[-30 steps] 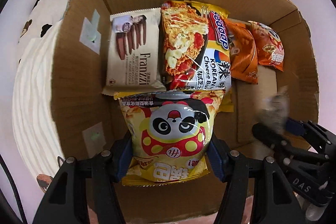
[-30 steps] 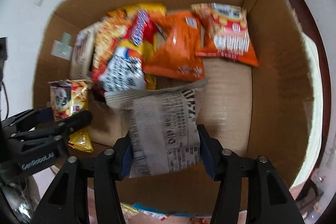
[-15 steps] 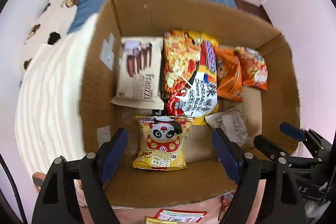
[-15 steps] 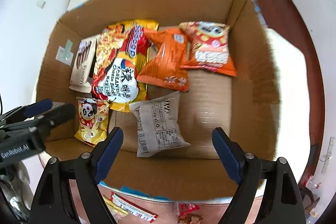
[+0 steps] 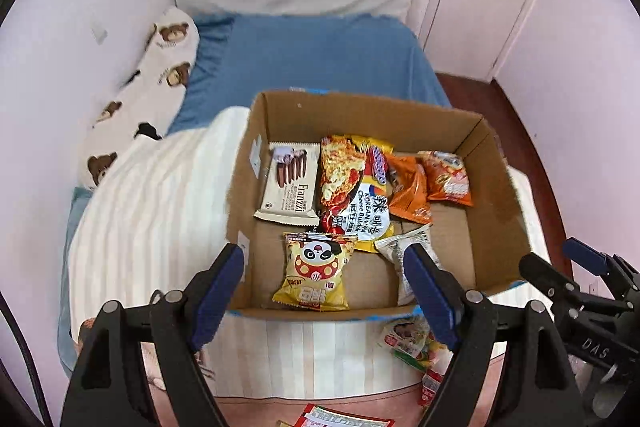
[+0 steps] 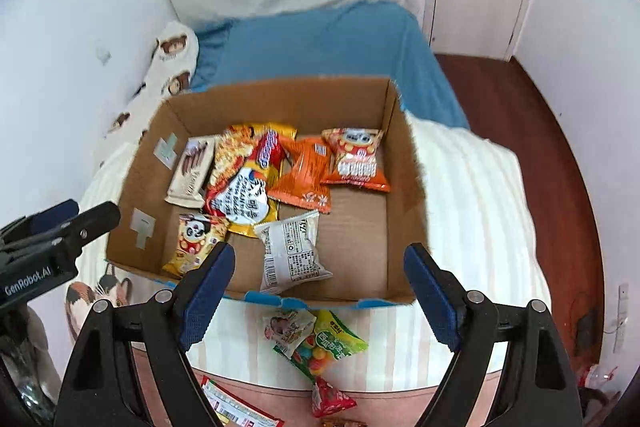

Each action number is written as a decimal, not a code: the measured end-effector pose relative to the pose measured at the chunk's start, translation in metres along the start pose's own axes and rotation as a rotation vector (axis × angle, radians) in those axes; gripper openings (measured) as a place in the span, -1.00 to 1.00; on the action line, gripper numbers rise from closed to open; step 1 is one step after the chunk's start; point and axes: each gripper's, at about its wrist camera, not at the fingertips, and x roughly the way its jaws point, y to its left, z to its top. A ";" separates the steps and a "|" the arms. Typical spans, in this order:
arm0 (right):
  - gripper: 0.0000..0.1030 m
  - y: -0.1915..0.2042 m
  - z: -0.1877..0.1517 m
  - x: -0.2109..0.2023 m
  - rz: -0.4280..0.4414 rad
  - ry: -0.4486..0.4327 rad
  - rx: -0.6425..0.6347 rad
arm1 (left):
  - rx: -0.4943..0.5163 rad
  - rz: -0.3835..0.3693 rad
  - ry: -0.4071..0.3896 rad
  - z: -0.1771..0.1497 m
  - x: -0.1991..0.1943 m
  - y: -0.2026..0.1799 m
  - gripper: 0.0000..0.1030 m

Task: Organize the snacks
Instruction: 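Open both tools to drop the packets into the box, then grasp the clear bread bag with the left tool while the right tool grasps the brown biscuit packet, then lift both packets and carry them over the cardboard box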

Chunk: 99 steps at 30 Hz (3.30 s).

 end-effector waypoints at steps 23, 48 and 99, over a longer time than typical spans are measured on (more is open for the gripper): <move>0.72 -0.035 -0.175 -0.007 0.095 0.245 0.163 | 0.146 0.143 0.236 -0.183 0.002 0.010 0.58; 0.17 -0.028 -0.316 0.113 -0.035 0.566 0.088 | -0.142 0.006 0.610 -0.308 0.119 0.053 0.35; 0.16 -0.007 -0.265 0.046 0.135 0.456 0.048 | 0.043 -0.066 0.385 -0.224 0.010 0.024 -0.07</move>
